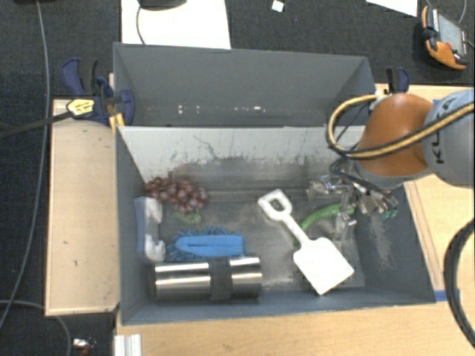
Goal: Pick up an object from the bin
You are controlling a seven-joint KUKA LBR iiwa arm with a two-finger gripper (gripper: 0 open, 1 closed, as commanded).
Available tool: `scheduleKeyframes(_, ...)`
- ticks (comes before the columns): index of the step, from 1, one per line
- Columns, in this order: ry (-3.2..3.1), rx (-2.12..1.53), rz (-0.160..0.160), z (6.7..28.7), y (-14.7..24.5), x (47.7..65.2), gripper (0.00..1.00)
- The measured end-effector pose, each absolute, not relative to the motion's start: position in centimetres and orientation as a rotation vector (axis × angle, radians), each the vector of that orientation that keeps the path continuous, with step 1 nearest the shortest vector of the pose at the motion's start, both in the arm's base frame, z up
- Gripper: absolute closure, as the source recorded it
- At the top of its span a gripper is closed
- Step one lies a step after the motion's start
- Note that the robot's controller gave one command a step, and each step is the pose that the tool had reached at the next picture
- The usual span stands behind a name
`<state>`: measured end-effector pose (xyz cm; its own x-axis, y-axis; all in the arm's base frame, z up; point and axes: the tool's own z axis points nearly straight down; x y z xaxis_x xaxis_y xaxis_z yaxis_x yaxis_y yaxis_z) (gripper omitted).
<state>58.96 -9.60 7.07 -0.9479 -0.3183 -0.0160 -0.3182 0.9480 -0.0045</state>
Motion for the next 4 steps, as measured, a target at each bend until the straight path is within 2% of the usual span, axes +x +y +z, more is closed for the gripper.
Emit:
scheduleKeyframes(1, 3.105, -0.395, 0.000, 7.1, -9.0, 58.9, 1.00)
scheduleKeyframes(2, 3.105, -0.395, 0.000, 7.1, -9.0, 58.9, 1.00)
scheduleKeyframes(4, 3.106, -0.394, 0.001, 12.1, -8.9, 58.9, 1.00)
